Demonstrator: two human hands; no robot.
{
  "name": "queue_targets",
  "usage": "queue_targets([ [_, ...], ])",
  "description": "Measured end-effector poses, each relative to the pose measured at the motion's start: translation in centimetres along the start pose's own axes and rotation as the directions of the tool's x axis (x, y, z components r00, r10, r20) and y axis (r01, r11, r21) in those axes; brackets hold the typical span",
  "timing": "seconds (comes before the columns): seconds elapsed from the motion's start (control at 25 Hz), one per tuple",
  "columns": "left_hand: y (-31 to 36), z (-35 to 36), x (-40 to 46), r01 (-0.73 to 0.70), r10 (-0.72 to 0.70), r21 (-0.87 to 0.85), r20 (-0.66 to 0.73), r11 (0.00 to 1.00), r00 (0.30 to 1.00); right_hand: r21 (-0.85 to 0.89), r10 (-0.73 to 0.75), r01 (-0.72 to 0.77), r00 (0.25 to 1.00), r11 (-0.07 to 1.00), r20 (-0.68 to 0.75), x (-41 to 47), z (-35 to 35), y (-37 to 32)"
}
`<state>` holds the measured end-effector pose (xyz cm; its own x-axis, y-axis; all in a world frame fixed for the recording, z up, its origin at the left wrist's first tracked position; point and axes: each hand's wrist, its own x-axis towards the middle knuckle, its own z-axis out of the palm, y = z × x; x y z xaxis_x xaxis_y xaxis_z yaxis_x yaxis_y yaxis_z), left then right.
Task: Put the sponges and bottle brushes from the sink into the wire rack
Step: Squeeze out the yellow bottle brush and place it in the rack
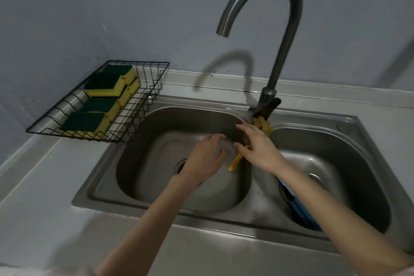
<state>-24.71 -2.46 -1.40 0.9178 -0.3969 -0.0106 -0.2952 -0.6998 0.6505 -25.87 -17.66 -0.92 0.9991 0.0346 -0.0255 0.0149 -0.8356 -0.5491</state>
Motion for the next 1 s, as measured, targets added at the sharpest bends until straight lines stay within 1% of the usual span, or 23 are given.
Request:
queue_targets([
  [0.28, 2.6, 5.0, 0.8, 0.087, -0.084, -0.074, 0.049, 0.993, 0.995, 0.059, 0.016, -0.015, 0.999, 0.998, -0.030, -2.0, -1.6, 4.5],
  [0.48, 3.1, 6.6, 3.1, 0.145, -0.138, -0.088, 0.087, 0.985, 0.987, 0.143, 0.083, -0.068, 0.992, 0.987, -0.096, -0.8, -2.2, 6.0],
  [0.6, 3.4, 7.4, 5.1, 0.202, -0.187, -0.145, 0.111, 0.969, 0.976, 0.167, 0.122, -0.104, 0.987, 0.980, -0.102, 0.6, -2.4, 6.5],
  [0.76, 3.4, 8.5, 6.9, 0.173, -0.156, -0.182, 0.106, 0.968, 0.982, 0.156, 0.190, -0.179, 0.980, 0.971, -0.056, 2.6, -2.1, 7.3],
  [0.84, 3.1, 8.7, 7.4, 0.177, -0.161, -0.199, 0.097, 0.964, 0.982, 0.182, 0.211, -0.201, 0.977, 0.962, -0.035, 3.2, -1.8, 7.6],
  [1.0, 2.4, 8.9, 7.7, 0.185, -0.164, -0.260, 0.102, 0.948, 0.981, 0.259, 0.231, -0.205, 0.970, 0.944, -0.071, 3.6, -1.4, 7.4],
])
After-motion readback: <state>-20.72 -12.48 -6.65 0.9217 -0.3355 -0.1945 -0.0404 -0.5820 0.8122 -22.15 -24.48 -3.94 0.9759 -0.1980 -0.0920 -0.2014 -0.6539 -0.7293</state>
